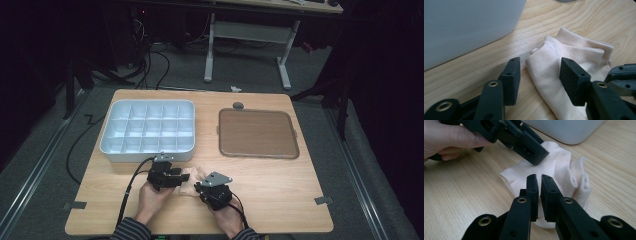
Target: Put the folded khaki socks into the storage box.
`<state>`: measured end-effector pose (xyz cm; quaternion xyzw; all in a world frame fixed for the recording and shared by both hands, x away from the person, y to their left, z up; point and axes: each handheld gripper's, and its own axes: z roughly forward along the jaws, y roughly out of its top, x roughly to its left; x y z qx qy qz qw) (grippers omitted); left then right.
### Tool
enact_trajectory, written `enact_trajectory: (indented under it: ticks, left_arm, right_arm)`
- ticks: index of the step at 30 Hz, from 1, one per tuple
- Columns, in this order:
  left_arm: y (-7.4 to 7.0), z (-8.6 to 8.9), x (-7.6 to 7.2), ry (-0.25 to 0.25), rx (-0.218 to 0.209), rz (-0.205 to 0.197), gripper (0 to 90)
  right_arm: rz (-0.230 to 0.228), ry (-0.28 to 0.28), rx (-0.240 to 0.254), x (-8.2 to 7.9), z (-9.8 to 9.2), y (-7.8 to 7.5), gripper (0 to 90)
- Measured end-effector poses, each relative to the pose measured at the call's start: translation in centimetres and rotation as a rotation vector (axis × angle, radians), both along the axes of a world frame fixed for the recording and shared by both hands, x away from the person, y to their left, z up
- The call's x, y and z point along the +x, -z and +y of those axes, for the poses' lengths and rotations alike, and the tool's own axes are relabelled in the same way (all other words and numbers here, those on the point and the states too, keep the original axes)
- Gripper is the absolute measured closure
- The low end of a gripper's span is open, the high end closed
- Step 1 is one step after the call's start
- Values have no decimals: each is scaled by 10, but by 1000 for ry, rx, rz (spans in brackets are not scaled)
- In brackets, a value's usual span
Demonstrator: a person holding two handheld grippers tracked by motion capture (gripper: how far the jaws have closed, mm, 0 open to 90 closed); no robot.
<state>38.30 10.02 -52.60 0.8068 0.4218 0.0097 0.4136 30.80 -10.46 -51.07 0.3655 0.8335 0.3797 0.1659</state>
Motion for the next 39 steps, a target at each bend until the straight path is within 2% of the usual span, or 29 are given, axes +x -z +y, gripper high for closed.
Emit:
enact_trajectory:
  ticks: [4,11,21,30,39]
  left_arm:
    - [1,-1,0,11,8,1,576]
    - [3,-2,1,23,-5,7,656]
    - [4,1,3,42,-31,26,815]
    - [1,4,3,60,-62,21,843]
    - [-7,8,-1,79,-131,14,845]
  right_arm:
    - [14,-2,-6,4,4,5,852]
    - [32,4,-29,7,4,10,862]
    - [38,9,-28,8,4,13,872]
    - [37,9,-27,8,3,14,877]
    - [43,10,-20,8,3,14,880]
